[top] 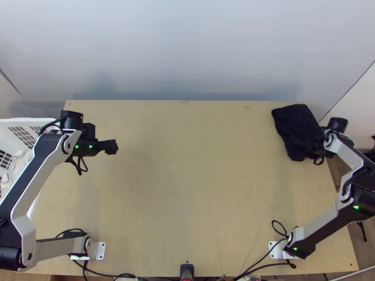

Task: Fold the t-shirt

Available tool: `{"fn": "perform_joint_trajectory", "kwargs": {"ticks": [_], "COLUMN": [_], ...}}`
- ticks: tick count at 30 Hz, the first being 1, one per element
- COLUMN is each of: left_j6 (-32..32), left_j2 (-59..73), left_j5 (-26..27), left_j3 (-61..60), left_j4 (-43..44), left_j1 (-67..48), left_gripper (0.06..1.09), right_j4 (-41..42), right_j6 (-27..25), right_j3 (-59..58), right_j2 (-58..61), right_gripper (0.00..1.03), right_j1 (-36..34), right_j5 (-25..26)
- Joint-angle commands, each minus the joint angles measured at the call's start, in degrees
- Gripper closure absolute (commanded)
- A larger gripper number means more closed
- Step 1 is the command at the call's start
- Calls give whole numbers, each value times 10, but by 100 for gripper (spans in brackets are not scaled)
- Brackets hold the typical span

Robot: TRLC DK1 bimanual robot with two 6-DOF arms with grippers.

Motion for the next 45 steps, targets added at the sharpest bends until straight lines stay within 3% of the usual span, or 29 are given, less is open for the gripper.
{"fn": "perform_joint_trajectory", "kwargs": {"ticks": [1, 8, 9, 11, 12, 14, 15, 18, 22, 26, 30, 33, 39, 43, 45], "left_j6": [-16, -17, -17, -15, -15, -14, -14, -14, -9, 6, 14, 35, 67, 48, 41], "left_j2": [1, -3, -4, -8, -12, -20, -27, -52, -76, -107, -152, -192, -239, -254, -267], "left_j5": [-2, -2, -2, -2, -2, -2, -2, -2, -1, -1, -2, -1, -1, -1, -2], "left_j3": [8, 18, 17, 16, 14, 13, 12, 7, -3, -23, -68, -126, -264, -318, -350], "left_j4": [0, -8, -10, -16, -17, -23, -26, -31, -38, -40, -1, 69, 274, 365, 418], "left_j1": [-19, -13, -10, -5, -2, 0, 0, 4, 15, 23, 40, 68, 99, 100, 104], "left_gripper": [11, 11, 11, 11, 11, 11, 11, 11, 11, 11, 11, 11, 11, 11, 11], "right_j4": [34, 35, 21, 7, -4, -53, -93, -184, -189, -165, -93, -21, 109, 188, 249], "right_j6": [-2, 30, 37, 58, 66, 72, 72, 78, 98, 133, 143, 152, 135, 103, 62], "right_j3": [-71, -58, -45, -27, -19, 10, 28, 52, 27, -22, -139, -229, -359, -443, -491], "right_j2": [-6, -20, -29, -61, -80, -119, -141, -233, -380, -490, -578, -638, -722, -772, -791], "right_gripper": [100, 97, 84, 43, 29, 17, 2, 3, 3, 3, 3, 3, 3, 3, 3], "right_j1": [-25, -13, -13, -15, -15, -12, -7, 21, 90, 211, 315, 349, 353, 349, 348], "right_j5": [-20, -53, -66, -87, -97, -114, -132, -177, -188, -186, -113, -59, -15, -4, 4]}}
